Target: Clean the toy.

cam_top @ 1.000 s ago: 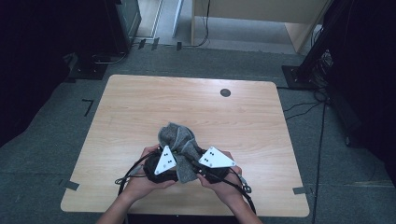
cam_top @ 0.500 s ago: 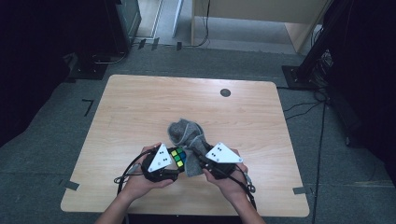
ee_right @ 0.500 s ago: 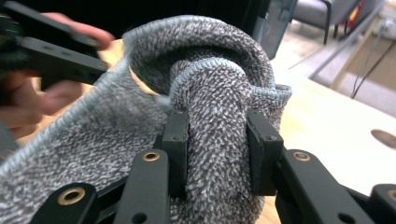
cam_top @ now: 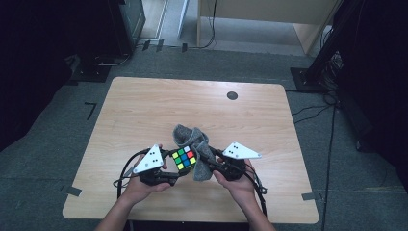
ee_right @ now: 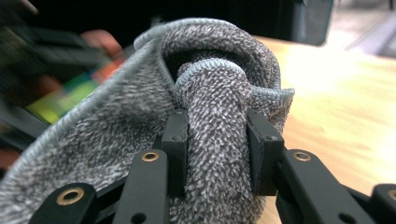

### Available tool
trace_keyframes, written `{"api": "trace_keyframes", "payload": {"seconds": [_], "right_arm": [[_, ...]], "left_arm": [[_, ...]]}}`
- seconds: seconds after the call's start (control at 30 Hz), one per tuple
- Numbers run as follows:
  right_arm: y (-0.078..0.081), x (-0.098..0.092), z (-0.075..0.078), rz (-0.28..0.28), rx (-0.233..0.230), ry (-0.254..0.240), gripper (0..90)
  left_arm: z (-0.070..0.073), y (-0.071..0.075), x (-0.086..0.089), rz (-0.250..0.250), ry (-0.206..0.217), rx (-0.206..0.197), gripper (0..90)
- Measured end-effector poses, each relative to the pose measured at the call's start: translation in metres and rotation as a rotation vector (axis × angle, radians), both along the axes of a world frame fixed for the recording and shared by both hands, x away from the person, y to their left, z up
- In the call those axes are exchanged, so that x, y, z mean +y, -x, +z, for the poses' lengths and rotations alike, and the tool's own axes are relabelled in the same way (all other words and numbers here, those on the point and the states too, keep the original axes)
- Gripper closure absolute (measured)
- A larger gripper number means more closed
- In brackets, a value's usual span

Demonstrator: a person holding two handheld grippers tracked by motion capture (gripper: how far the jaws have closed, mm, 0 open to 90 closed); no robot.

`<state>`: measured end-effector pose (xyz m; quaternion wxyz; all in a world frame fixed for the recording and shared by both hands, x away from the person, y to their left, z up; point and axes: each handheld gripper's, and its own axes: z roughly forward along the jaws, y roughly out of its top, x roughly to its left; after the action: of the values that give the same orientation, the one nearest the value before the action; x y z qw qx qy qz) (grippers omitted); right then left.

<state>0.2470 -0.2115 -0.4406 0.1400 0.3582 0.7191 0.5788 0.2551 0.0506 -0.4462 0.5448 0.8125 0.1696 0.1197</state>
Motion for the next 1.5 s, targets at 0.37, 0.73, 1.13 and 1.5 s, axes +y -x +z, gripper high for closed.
{"api": "trace_keyframes", "payload": {"seconds": [0.37,0.73,1.13,1.5], "right_arm": [[-0.003,0.002,-0.011,-0.024,0.032,0.042,65.3],[0.002,0.000,-0.001,-0.007,-0.006,-0.040,65.4],[0.005,0.002,0.000,-0.018,-0.030,-0.036,66.4],[0.012,0.004,0.017,-0.002,-0.074,-0.040,66.7]], "left_arm": [[0.008,0.001,0.006,-0.023,0.074,-0.001,34.3],[0.008,0.002,0.005,-0.025,0.073,0.005,34.3],[0.006,0.002,0.003,-0.027,0.076,0.017,34.3],[0.000,0.004,-0.005,-0.020,0.024,0.005,34.3]]}}
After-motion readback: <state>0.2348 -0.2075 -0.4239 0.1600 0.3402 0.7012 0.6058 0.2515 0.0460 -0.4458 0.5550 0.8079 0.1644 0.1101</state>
